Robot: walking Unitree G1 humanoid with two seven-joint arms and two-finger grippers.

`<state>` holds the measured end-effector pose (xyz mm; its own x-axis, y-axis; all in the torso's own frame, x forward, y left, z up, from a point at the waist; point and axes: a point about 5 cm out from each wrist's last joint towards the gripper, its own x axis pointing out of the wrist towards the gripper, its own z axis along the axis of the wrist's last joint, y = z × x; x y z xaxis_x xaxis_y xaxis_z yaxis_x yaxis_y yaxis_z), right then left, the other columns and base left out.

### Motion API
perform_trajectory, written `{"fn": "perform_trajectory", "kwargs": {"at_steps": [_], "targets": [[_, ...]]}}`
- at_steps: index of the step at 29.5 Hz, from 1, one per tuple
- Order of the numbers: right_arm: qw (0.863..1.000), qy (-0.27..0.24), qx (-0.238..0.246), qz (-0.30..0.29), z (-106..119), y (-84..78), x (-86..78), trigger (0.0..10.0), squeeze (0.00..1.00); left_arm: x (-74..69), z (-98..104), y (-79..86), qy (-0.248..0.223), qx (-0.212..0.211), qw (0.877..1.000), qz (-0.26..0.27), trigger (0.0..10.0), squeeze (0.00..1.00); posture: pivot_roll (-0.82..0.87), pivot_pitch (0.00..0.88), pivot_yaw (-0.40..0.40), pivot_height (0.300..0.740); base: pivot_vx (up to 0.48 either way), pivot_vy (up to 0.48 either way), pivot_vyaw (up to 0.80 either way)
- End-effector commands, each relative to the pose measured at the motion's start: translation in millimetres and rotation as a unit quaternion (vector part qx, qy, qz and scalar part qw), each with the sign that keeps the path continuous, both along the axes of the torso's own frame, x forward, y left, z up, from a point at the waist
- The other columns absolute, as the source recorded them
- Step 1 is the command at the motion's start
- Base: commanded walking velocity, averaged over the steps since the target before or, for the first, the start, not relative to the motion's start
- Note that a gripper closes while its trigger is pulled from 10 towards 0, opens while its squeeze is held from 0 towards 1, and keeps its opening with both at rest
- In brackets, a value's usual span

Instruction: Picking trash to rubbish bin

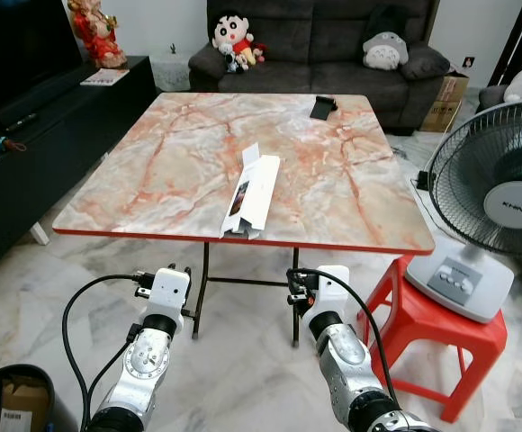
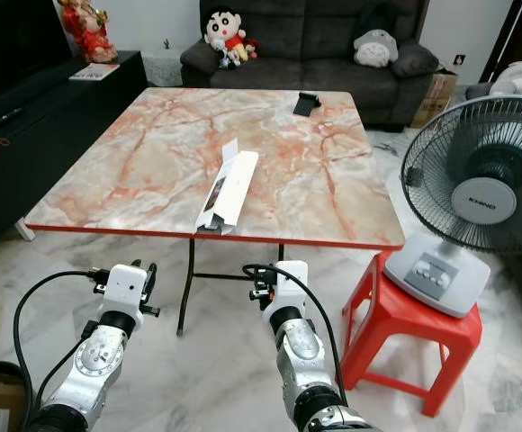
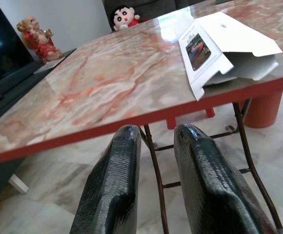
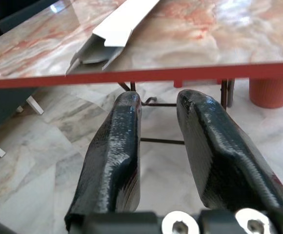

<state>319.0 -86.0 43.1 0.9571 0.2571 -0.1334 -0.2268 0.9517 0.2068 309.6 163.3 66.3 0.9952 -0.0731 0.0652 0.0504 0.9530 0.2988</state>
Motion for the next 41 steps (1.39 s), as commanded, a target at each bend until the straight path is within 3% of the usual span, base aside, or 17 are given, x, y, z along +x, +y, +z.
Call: {"fn": "perform_trajectory", "kwargs": {"at_steps": [1, 14, 33, 40, 41], "targets": [[1.0, -0.004, 0.006, -0.002, 3.2, 1.0, 2.4, 10.0, 0.0, 1.8, 2.8, 2.9, -0.002, 0.011, 1.0, 0.007, 10.0, 0.0, 0.05, 0.0, -0.003, 0.74, 0.472, 0.0, 0.0], [0.999, -0.024, -0.013, 0.018, 7.1, 4.7, 2.7, 10.0, 0.0, 4.0, 9.7, 3.7, -0.022, 0.006, 1.0, 0.015, 10.0, 0.0, 0.05, 0.0, -0.007, 0.74, 0.472, 0.0, 0.22], [1.0, -0.021, 0.001, -0.002, 9.0, -0.5, 5.8, 10.0, 0.0, 5.6, 16.8, 4.1, -0.04, -0.001, 0.999, 0.018, 10.0, 0.0, 0.05, 0.0, -0.006, 0.74, 0.47, 0.0, 0.0], [1.0, -0.018, -0.001, 0.004, 8.6, 2.1, 5.4, 10.0, 0.0, 4.7, 20.1, 5.4, -0.054, -0.003, 0.998, 0.021, 10.0, 0.0, 0.05, 0.0, -0.005, 0.74, 0.0, 0.0, 0.0], [1.0, -0.018, -0.003, 0.007, 8.5, 2.9, 5.3, 10.0, 0.08, 4.6, 20.0, 5.5, -0.053, -0.003, 0.998, 0.022, 10.0, 0.0, 0.05, 0.0, -0.005, 0.74, 0.0, 0.0, 0.0]]}}
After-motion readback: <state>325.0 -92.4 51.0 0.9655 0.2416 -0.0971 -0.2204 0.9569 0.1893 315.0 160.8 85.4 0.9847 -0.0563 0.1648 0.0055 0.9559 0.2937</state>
